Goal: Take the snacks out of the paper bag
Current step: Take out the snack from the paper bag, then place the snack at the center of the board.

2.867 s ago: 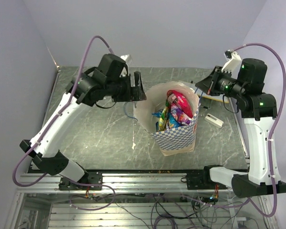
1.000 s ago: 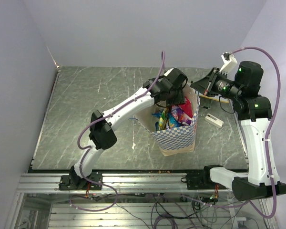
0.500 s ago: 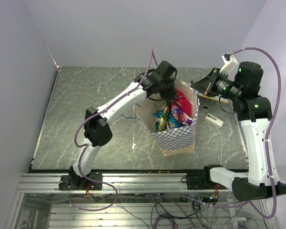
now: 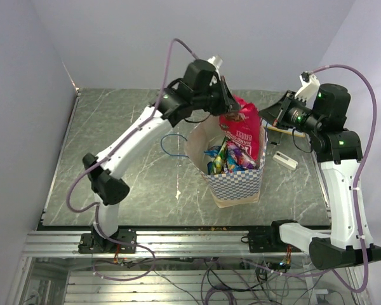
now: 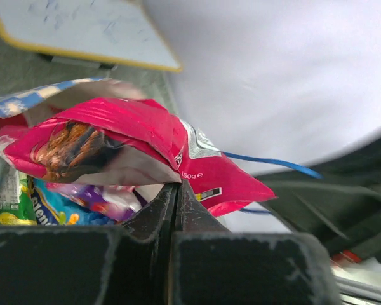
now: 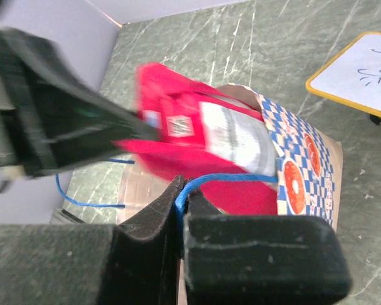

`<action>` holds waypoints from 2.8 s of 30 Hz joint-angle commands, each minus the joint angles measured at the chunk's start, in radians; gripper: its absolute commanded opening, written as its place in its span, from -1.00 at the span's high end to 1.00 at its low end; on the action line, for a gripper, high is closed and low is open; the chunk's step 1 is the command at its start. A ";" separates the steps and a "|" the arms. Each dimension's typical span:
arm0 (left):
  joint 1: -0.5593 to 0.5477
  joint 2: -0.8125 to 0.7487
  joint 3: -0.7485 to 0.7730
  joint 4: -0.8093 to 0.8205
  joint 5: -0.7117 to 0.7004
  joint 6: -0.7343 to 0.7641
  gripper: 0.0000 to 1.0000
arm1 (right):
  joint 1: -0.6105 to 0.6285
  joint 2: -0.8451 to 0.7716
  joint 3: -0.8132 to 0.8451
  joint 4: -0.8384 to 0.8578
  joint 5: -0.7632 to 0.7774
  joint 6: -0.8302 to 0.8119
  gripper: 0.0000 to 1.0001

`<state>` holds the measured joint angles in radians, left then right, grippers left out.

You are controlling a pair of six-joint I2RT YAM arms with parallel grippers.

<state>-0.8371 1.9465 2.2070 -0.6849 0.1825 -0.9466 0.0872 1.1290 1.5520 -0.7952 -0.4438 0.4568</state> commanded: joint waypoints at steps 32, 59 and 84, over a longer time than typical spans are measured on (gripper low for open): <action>0.147 -0.568 0.062 -0.547 -0.684 0.211 0.86 | 0.019 -0.018 -0.032 -0.094 -0.022 -0.012 1.00; 0.767 -0.333 -0.518 -0.373 -0.394 0.235 0.86 | 0.017 -0.003 0.146 -0.074 0.259 -0.128 1.00; 0.716 -0.322 -0.540 -0.142 -0.095 0.264 -0.99 | 0.017 0.054 0.273 -0.166 0.472 -0.314 1.00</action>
<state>-0.0311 1.7065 1.7287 -0.8577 0.0040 -0.6689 0.1024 1.1542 1.6962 -0.9672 -0.0727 0.1963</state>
